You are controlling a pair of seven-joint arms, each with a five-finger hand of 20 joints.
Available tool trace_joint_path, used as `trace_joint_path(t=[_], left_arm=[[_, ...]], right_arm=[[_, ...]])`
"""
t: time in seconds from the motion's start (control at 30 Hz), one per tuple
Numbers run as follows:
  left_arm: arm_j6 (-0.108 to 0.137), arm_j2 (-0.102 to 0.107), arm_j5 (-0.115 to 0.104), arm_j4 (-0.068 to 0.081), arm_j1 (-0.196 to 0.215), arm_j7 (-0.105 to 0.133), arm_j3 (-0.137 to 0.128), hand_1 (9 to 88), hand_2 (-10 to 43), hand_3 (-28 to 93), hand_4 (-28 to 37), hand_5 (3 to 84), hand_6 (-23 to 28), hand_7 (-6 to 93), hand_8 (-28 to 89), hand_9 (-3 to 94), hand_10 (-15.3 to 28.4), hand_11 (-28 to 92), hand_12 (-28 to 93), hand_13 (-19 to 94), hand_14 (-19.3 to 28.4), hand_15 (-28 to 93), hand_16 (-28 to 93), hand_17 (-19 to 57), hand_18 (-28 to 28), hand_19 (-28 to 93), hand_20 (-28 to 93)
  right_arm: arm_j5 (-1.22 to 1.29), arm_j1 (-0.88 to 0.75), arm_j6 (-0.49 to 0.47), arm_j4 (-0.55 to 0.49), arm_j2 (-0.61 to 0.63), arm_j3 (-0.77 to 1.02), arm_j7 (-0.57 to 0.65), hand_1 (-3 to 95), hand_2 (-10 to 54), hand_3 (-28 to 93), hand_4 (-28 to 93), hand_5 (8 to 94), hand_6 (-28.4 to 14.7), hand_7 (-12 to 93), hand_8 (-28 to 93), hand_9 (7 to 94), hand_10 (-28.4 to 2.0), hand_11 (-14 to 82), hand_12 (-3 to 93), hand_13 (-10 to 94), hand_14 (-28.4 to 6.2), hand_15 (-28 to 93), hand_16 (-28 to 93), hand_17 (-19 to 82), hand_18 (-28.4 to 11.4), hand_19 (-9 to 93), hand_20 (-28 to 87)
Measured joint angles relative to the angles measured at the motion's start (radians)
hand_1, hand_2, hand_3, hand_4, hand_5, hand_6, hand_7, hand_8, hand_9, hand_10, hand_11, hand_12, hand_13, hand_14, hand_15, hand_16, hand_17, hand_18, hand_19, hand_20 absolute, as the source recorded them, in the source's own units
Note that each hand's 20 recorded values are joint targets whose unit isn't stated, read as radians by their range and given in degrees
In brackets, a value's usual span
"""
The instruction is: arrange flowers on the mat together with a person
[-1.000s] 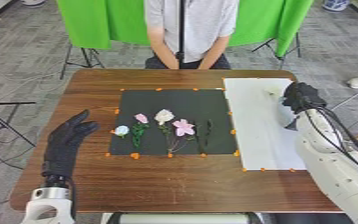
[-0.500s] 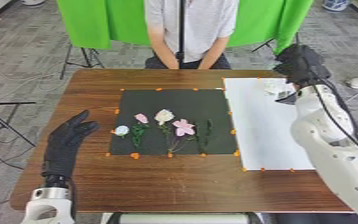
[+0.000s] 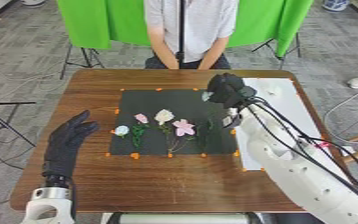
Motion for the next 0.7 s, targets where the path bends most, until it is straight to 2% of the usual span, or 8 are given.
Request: trace_joint_path(t=[0.17,0.7], left_arm=[[-0.001,-0.001,0.000,0.000,0.000,-0.002,0.000,21.1,-1.9,68,-22.2,48.3,2.9,13.1,-5,50.2,14.9,21,17,39,18.6,24,4,7.0,13.7,9,19],[-0.003,0.000,0.000,0.000,0.001,-0.008,-0.001,21.2,-1.7,68,-22.1,48.2,2.9,12.9,-5,50.0,14.8,21,17,39,18.7,24,4,6.8,13.8,9,19]], right_arm=[[-0.003,0.005,-0.056,-0.004,-0.001,-0.022,-0.012,60.2,-9.5,56,-22,81.9,4.5,21,5,90.5,-8.1,3.2,27.9,94,-0.2,48,21,65,-9.5,93,24],[-0.004,-0.021,-0.130,-0.033,0.026,-0.024,-0.030,56.4,-9.5,56,-20,78.9,3.9,20,4,85.7,-9.3,8.0,22.8,94,-0.6,46,22,64,-9.6,93,24]])
